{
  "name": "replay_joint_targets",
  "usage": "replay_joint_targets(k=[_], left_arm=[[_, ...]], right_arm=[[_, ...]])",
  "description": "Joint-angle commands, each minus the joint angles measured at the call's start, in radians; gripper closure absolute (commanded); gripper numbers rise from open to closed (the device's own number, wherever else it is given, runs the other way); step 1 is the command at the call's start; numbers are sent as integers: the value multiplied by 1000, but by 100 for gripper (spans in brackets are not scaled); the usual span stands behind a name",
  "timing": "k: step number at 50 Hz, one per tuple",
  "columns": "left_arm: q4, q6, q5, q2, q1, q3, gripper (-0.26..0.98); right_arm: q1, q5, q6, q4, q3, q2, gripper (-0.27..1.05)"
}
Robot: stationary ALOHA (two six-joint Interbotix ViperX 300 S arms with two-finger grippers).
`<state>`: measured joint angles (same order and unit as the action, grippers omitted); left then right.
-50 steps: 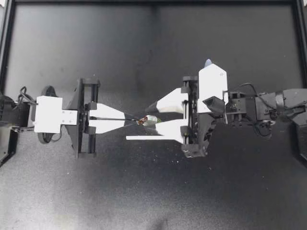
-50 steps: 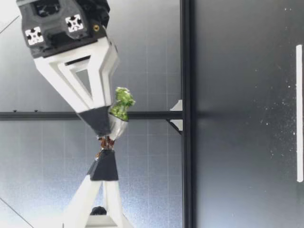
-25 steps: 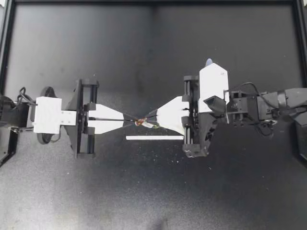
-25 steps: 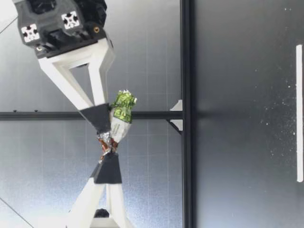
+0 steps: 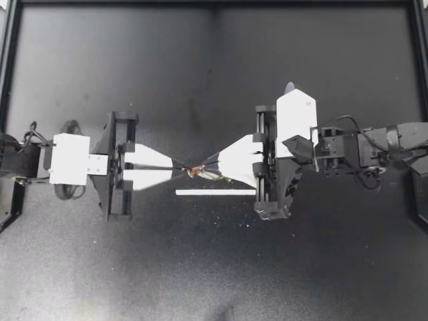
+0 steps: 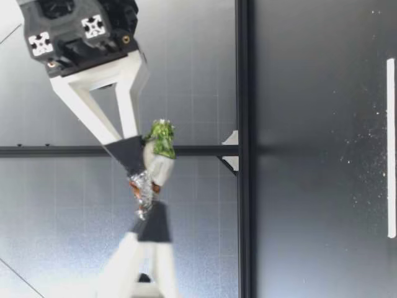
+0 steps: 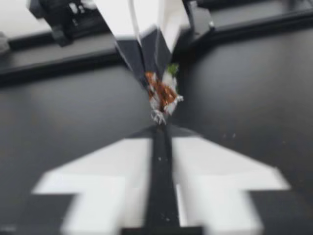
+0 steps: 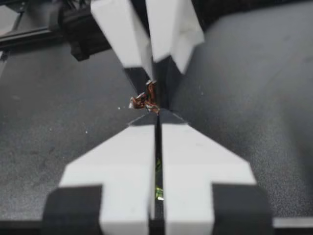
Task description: Pick up the candy and unwrap it.
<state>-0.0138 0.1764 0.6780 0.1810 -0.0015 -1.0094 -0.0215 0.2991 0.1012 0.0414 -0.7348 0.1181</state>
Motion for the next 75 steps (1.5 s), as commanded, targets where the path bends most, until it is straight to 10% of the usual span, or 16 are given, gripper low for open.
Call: replay_joint_targets(k=[1, 6, 26, 75], left_arm=[[8, -29, -5, 8, -2, 20, 24], [25, -94, -18, 3, -2, 31, 6], [17, -351, -18, -61, -2, 97, 9], [110, -319, -26, -187, 61, 107, 11]], right_arm=[[-8, 5, -3, 0, 25, 20, 89], [-11, 5, -5, 0, 25, 18, 89], [-11, -20, -32, -6, 43, -12, 90], [5, -63, -21, -5, 29, 12, 90]])
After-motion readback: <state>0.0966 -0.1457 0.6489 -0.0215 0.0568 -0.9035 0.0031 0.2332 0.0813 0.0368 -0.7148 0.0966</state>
